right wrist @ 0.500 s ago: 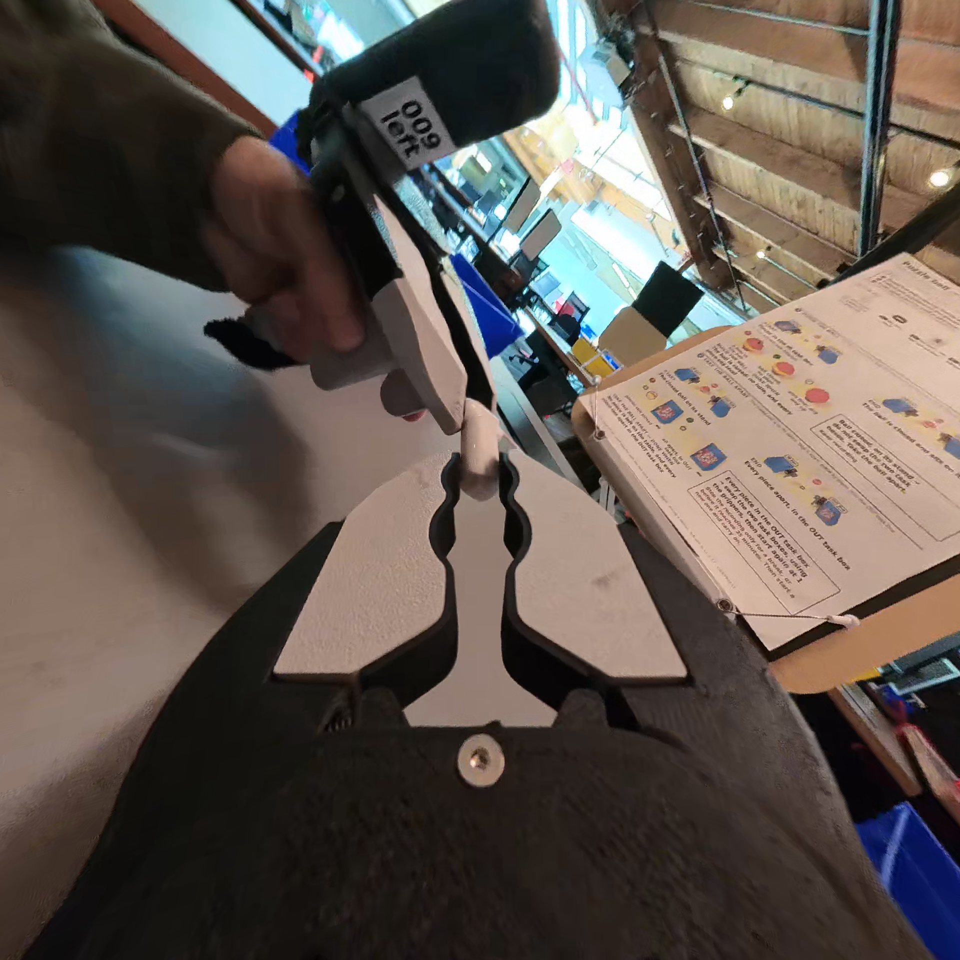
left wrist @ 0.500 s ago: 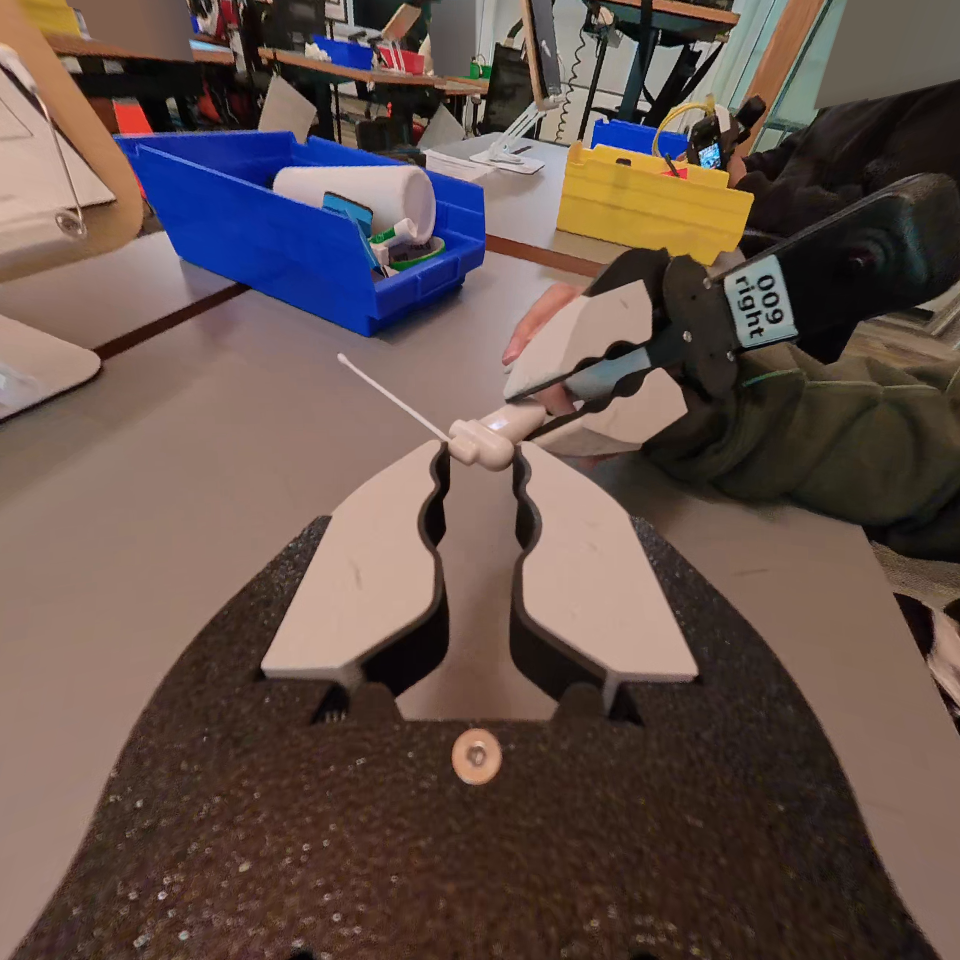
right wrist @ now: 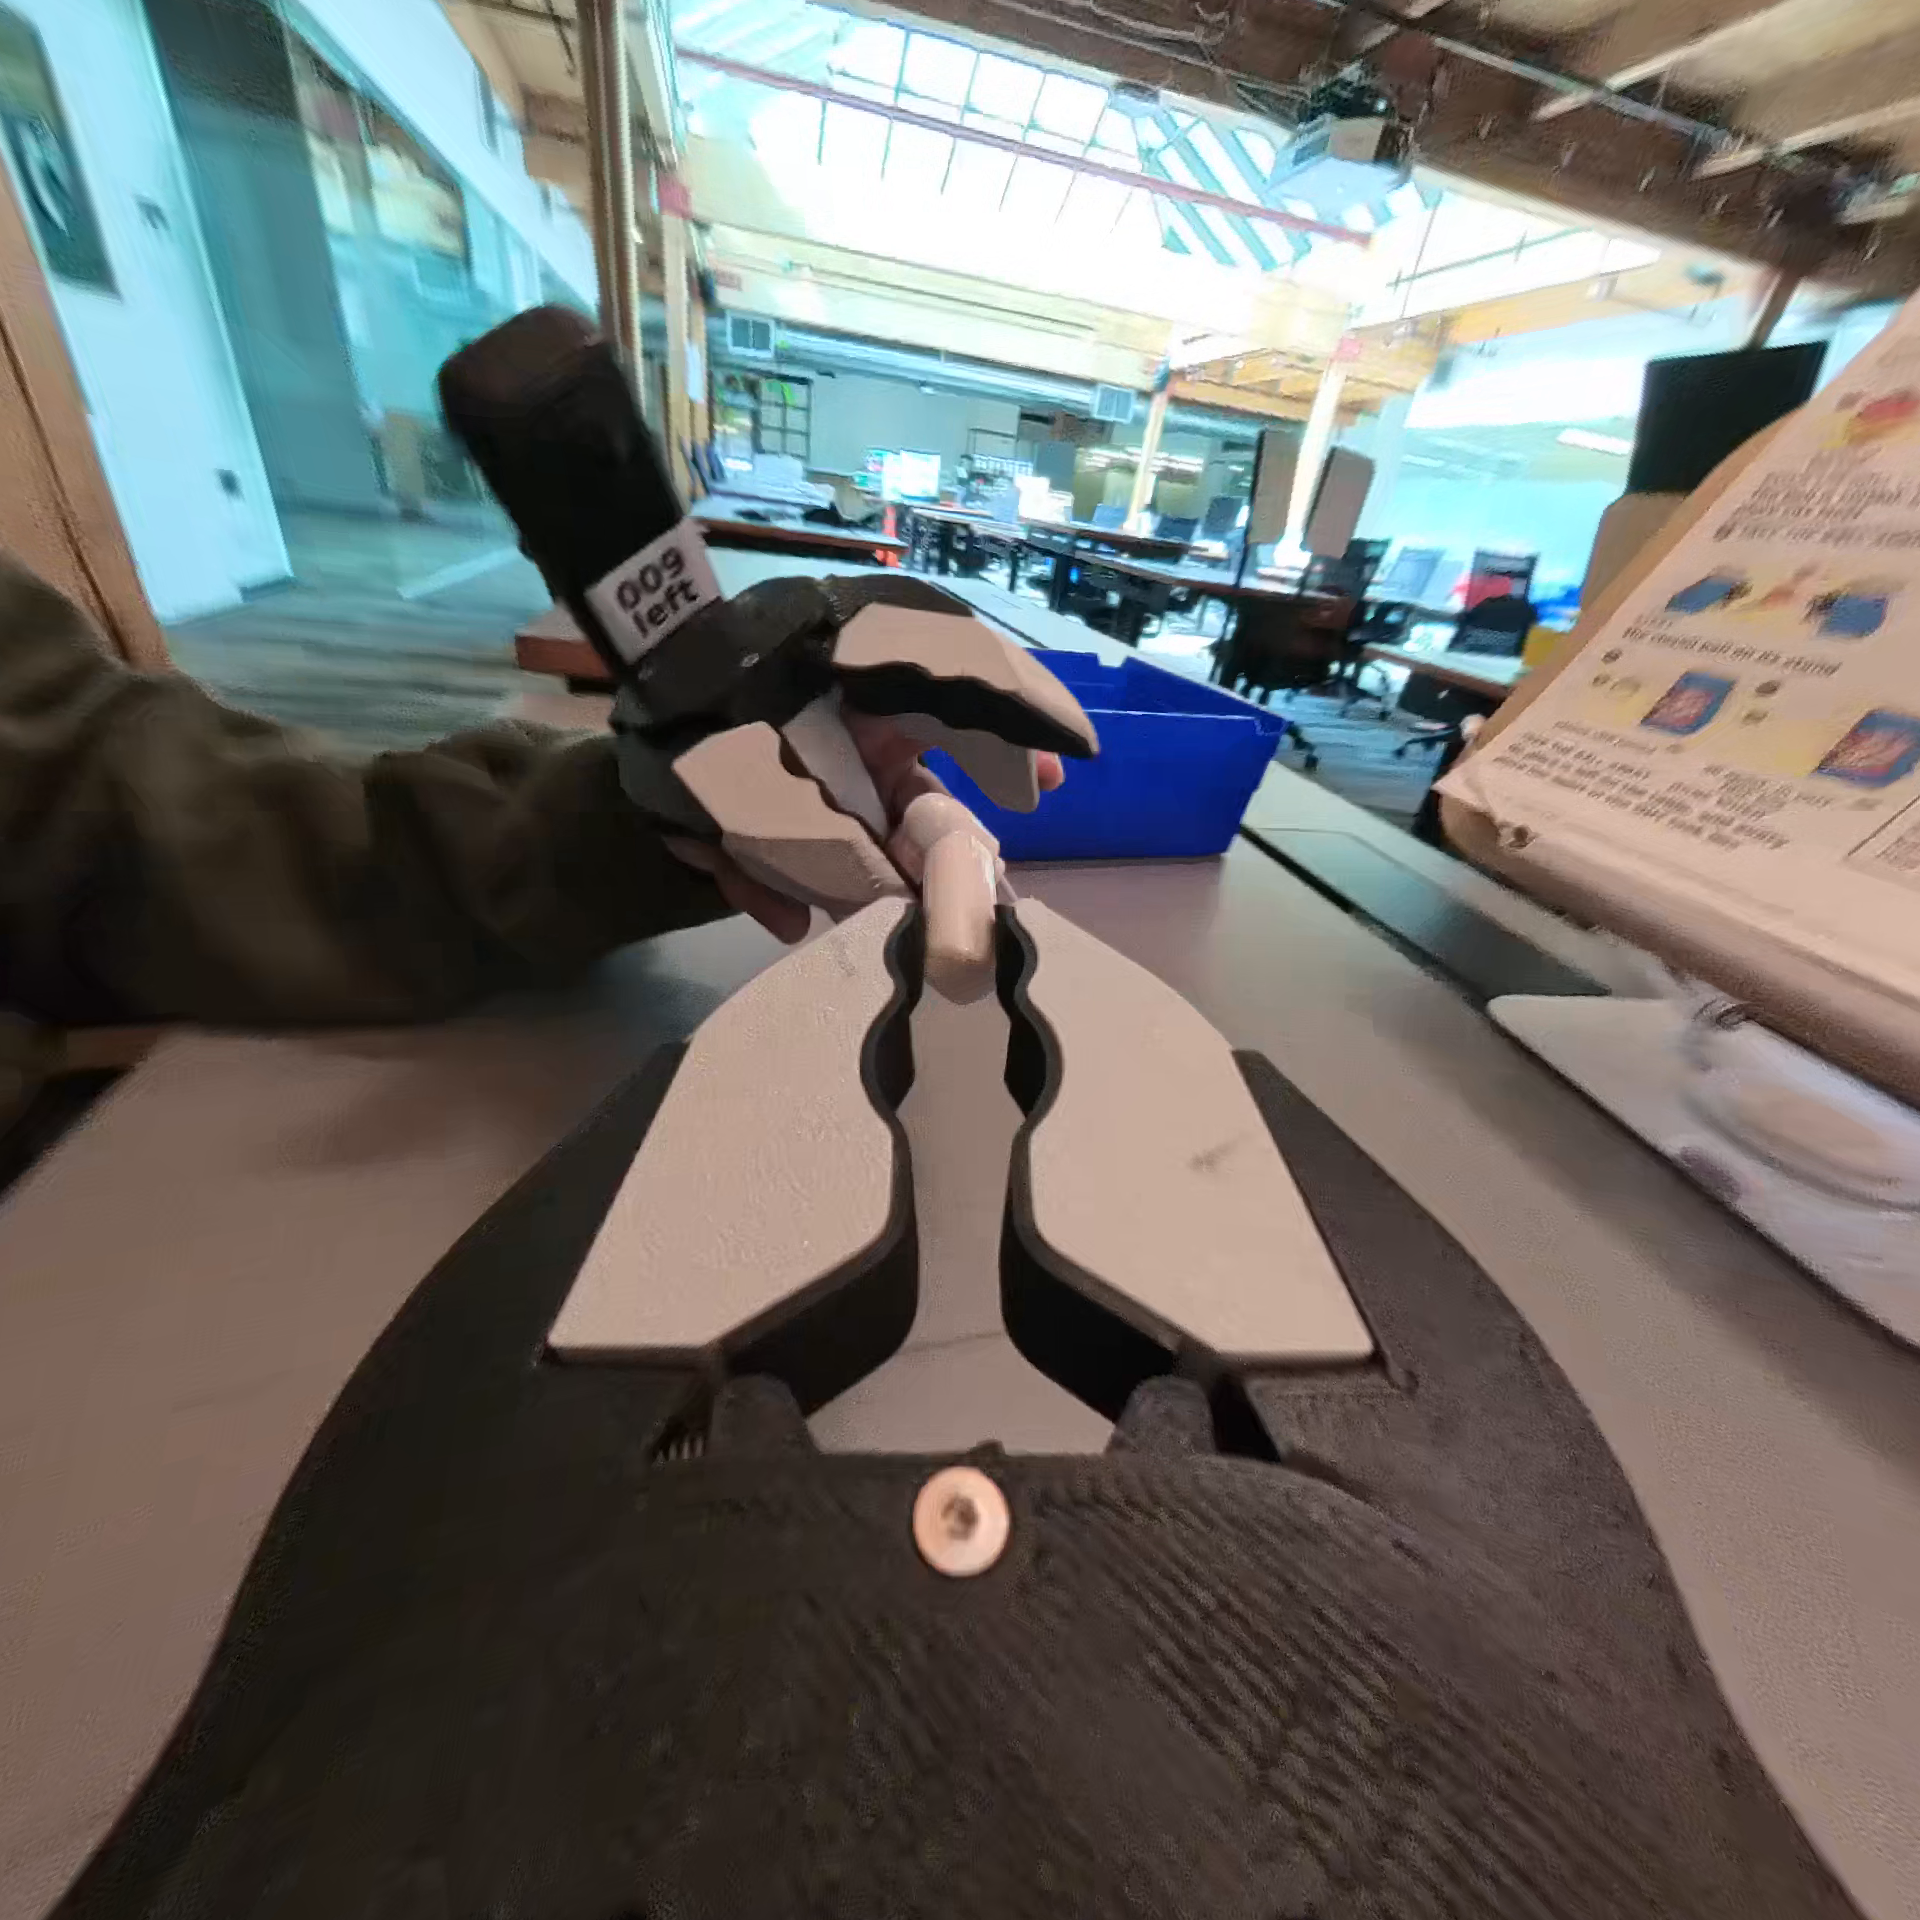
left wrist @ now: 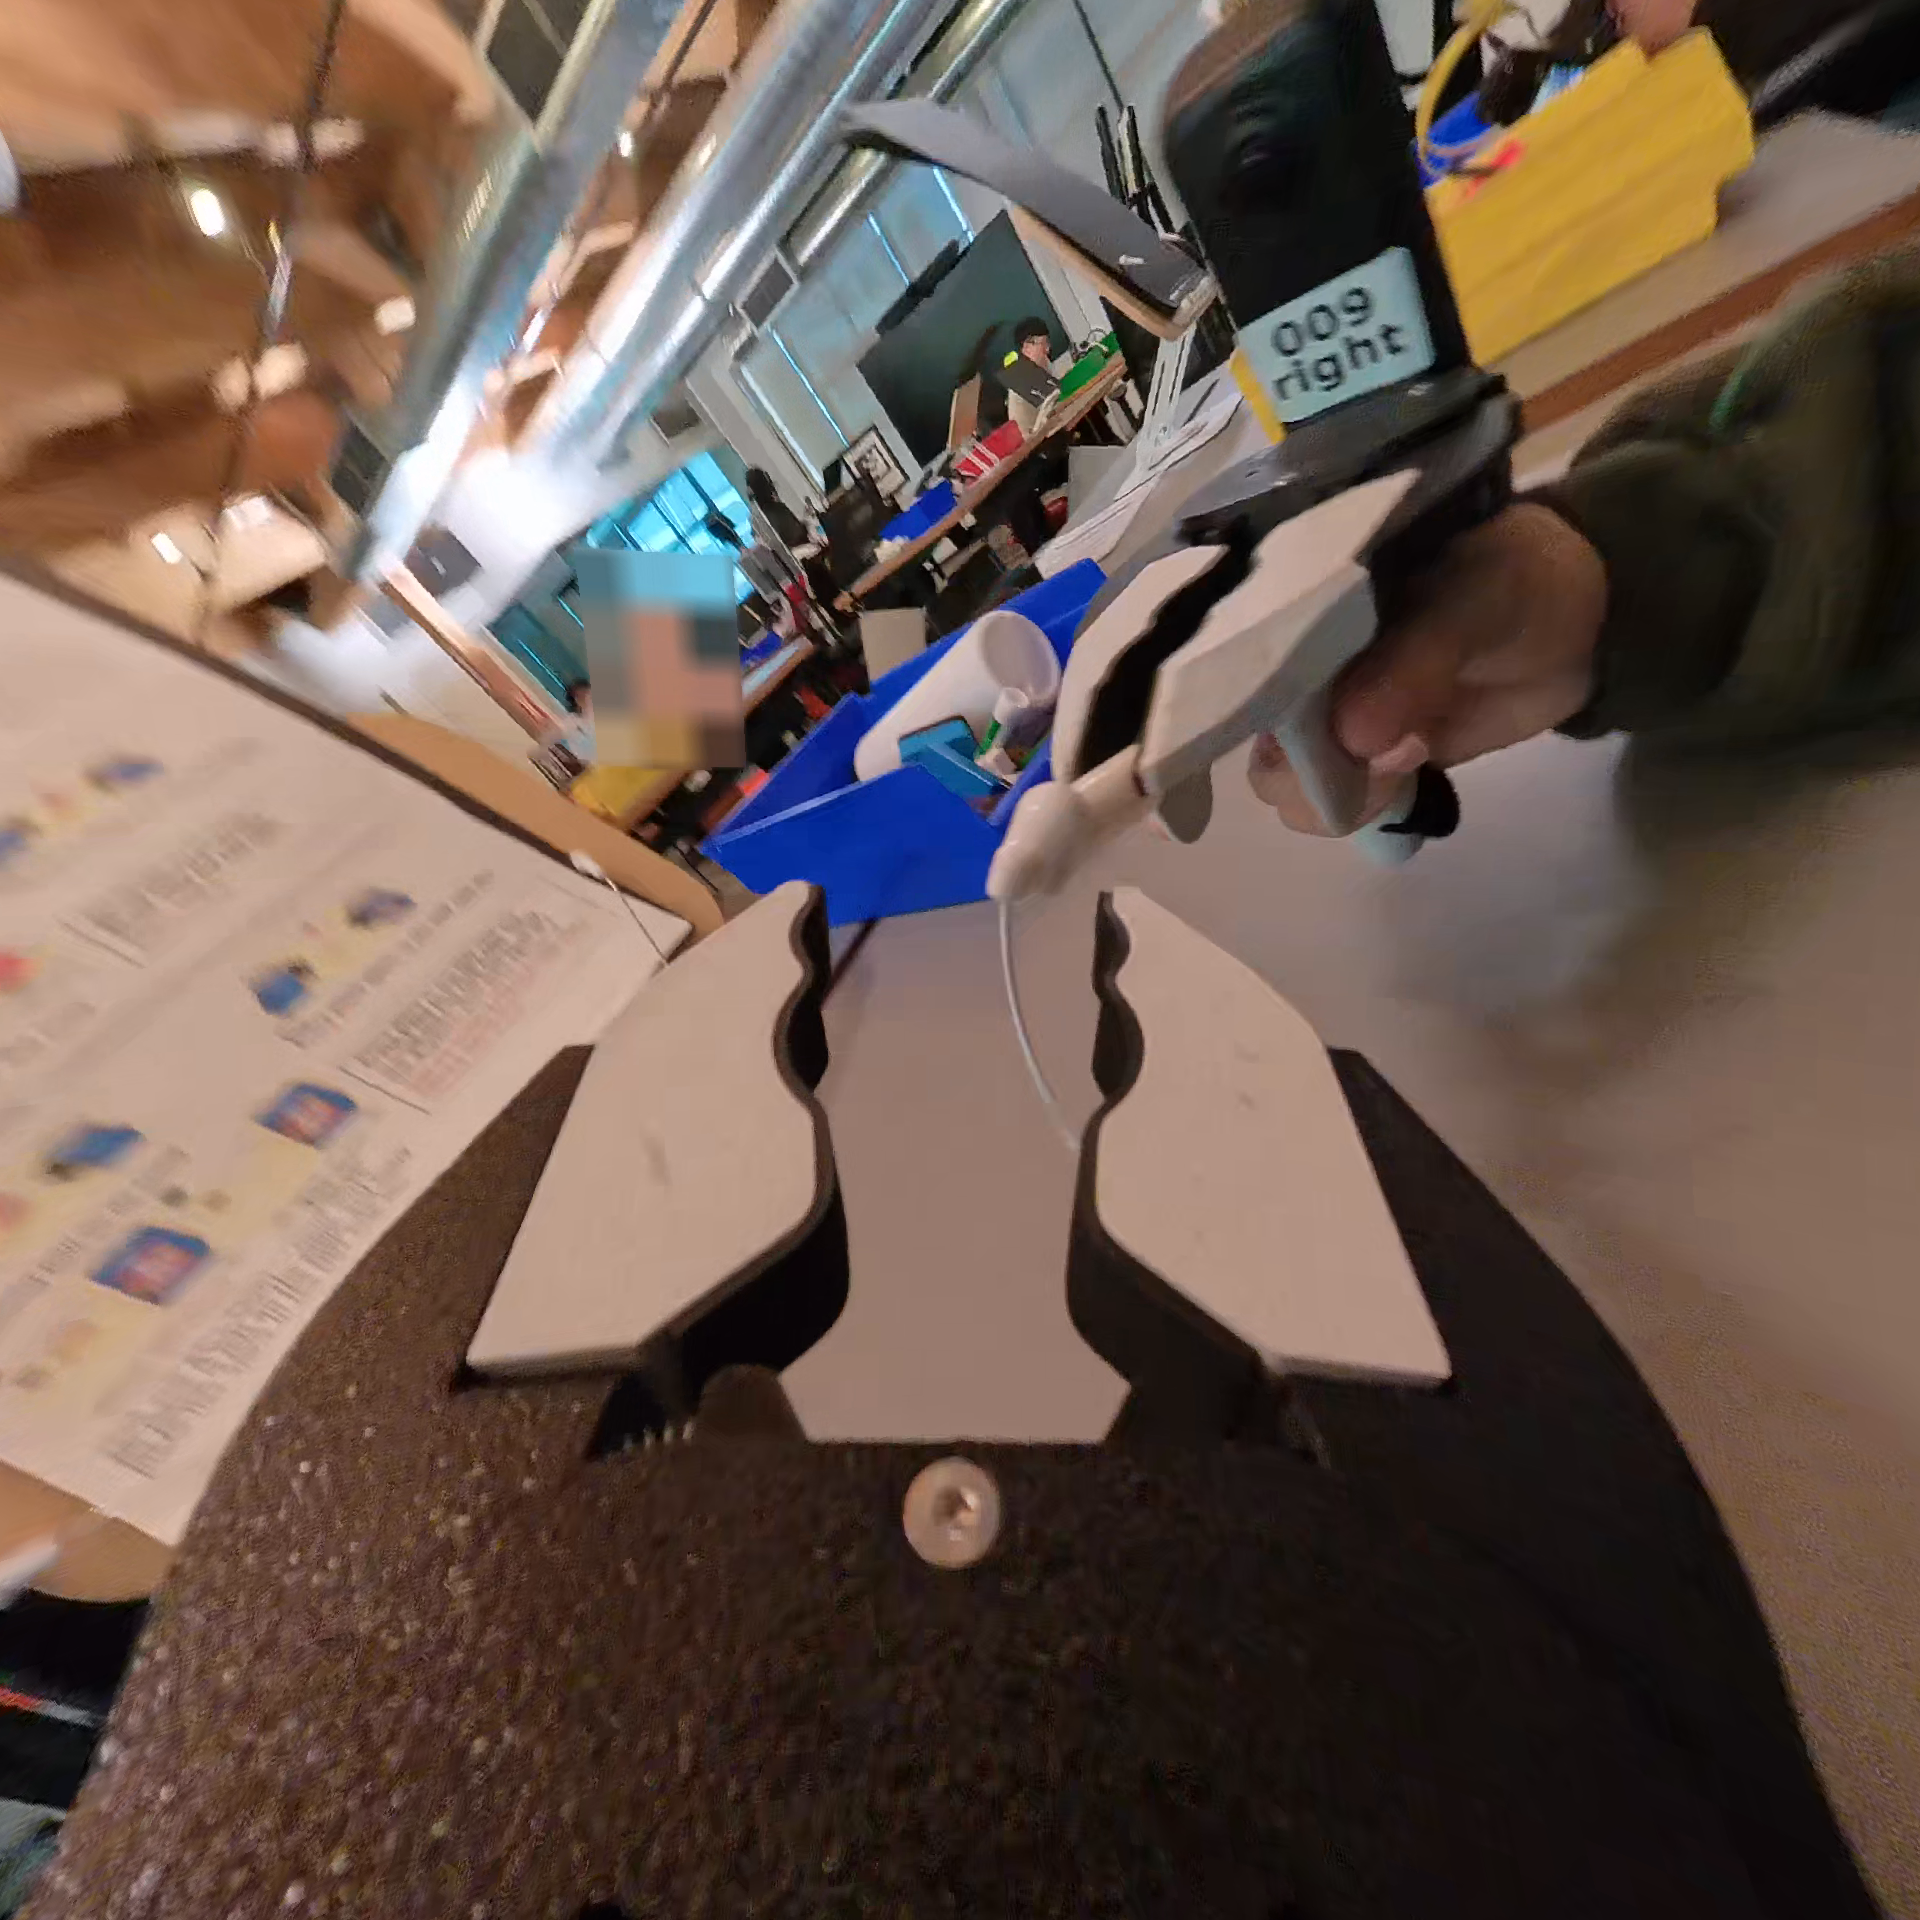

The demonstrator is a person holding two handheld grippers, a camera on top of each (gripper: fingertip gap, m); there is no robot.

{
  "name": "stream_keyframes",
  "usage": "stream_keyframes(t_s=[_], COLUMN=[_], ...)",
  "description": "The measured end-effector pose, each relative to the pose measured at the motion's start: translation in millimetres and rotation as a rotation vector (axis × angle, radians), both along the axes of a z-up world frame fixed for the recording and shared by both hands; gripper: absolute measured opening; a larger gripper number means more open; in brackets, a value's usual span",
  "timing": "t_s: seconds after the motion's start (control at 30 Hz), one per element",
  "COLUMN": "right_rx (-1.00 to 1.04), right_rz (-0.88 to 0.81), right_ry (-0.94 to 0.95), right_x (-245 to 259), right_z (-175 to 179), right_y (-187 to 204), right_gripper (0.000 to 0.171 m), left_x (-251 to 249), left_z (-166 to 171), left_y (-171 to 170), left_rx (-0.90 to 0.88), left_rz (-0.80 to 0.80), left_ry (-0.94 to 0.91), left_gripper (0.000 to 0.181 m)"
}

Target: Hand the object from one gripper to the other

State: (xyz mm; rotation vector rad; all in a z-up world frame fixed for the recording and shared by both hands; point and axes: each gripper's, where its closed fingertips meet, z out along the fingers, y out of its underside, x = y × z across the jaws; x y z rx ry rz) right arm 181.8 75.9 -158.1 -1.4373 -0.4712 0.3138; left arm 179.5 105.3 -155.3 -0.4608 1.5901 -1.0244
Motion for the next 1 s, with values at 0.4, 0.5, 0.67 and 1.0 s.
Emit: stream_keyframes(t_s=[0.4,0.5,0.67,1.0], right_rx=[0.134,0.196,0.191,0.258], right_rz=[-0.032,-0.135,-0.062,-0.24], right_ry=[-0.024,-0.187,-0.083,-0.19], right_x=[-1.5,0.5,-8.5,3.7], right_z=[9.7,10.5,12.3,11.7], right_y=[-4.7,-3.6,-4.5,4.7], right_gripper=[0.027,0.029,0.021,0.047], left_x=[-4.4,-9.8,-8.4,-5.3], left_z=[2.8,8.8,2.5,-13.3], left_y=[-14.9,-16.8,-14.1,-5.5], left_rx=[-0.167,-0.351,-0.662,-0.718], left_rz=[-0.108,-0.187,-0.271,-0.221], left_ry=[0.151,0.299,0.513,0.627], left_gripper=[0.012,0.012,0.012,0.012])
